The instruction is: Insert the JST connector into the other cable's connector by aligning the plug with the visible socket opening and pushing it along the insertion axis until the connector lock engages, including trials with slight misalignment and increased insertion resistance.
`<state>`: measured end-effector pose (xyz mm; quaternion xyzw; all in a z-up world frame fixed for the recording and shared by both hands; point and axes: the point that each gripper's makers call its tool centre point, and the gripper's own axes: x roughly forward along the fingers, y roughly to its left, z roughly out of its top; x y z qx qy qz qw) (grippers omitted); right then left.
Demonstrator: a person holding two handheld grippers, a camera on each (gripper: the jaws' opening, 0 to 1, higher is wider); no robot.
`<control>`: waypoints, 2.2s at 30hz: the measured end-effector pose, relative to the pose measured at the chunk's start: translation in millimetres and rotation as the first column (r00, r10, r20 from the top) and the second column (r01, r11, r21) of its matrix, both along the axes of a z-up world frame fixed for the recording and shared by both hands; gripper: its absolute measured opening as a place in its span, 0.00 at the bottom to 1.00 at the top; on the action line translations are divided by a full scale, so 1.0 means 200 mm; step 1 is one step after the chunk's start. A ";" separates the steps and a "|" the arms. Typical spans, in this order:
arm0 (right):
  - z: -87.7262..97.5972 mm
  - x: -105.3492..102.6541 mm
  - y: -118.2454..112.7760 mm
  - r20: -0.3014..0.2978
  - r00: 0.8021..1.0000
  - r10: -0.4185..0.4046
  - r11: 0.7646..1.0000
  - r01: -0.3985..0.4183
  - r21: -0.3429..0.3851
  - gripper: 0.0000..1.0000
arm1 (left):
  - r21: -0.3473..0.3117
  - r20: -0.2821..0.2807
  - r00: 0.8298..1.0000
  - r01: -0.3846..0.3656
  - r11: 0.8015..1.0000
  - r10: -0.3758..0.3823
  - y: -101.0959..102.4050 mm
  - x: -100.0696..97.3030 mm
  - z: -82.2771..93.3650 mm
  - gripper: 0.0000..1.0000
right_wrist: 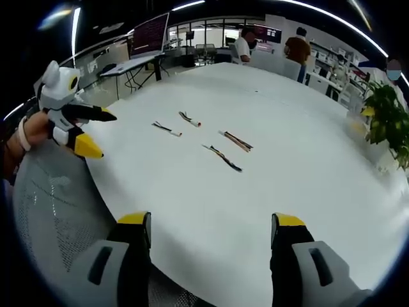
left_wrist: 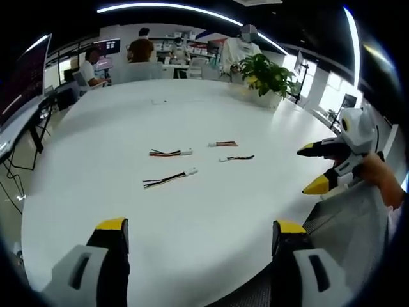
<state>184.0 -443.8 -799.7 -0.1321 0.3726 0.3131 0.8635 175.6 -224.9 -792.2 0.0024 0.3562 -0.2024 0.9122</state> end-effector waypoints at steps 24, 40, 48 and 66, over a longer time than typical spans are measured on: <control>0.03 -0.01 0.04 -0.003 1.000 0.026 0.998 -0.026 0.064 0.74 | 0.005 -0.024 0.998 0.066 0.998 -0.066 -0.06 -0.02 -0.02 0.86; 0.10 -0.02 0.12 -0.013 0.999 0.051 0.979 -0.048 0.200 0.71 | -0.017 0.040 0.990 0.137 0.990 -0.136 -0.14 -0.03 0.08 0.87; 0.13 -0.01 0.14 0.024 0.994 0.108 0.979 -0.111 0.171 0.69 | -0.040 0.058 0.990 0.128 0.991 -0.126 -0.11 -0.01 0.12 0.87; 0.23 0.17 -0.04 0.122 0.986 0.117 0.992 -0.121 0.023 0.63 | -0.026 0.142 0.981 0.140 0.990 -0.135 -0.06 0.17 0.30 0.84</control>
